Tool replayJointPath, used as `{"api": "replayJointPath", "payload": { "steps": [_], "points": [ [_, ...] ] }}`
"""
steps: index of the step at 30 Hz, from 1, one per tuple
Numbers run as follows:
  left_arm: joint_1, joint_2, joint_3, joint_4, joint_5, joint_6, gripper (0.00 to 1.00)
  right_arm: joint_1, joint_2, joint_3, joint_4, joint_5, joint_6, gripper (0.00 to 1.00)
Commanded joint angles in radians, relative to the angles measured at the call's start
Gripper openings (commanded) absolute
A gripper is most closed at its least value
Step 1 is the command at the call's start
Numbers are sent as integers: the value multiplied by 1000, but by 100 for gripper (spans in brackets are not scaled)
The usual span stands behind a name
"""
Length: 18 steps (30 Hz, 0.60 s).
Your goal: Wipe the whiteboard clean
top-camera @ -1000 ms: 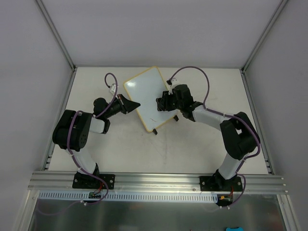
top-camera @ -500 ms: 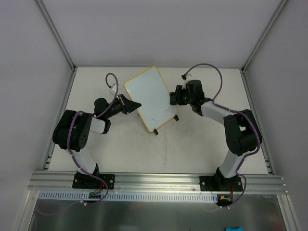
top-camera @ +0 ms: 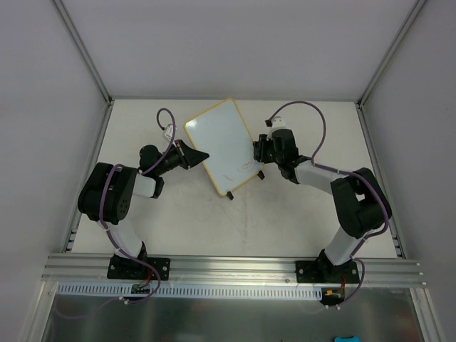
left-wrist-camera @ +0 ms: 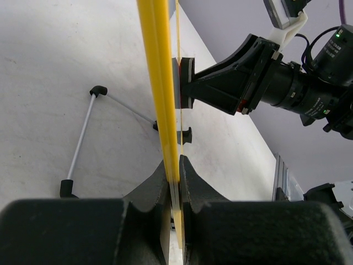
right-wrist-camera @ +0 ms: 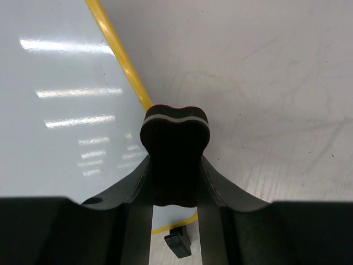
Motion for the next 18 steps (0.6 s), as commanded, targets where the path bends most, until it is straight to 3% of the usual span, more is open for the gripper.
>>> {"api": "replayJointPath", "payload": {
  "steps": [1,9,18],
  "points": [
    [-16,-30,2,237,102,118,0,9,22,-65,-53,100,-49,0],
    [-16,-33,1,236,105,118,0,99,84,-51,-21,143,-57,0],
    [-16,-35,4,233,105,117,0,315,104,-29,-22,180,-34,0]
  ]
}}
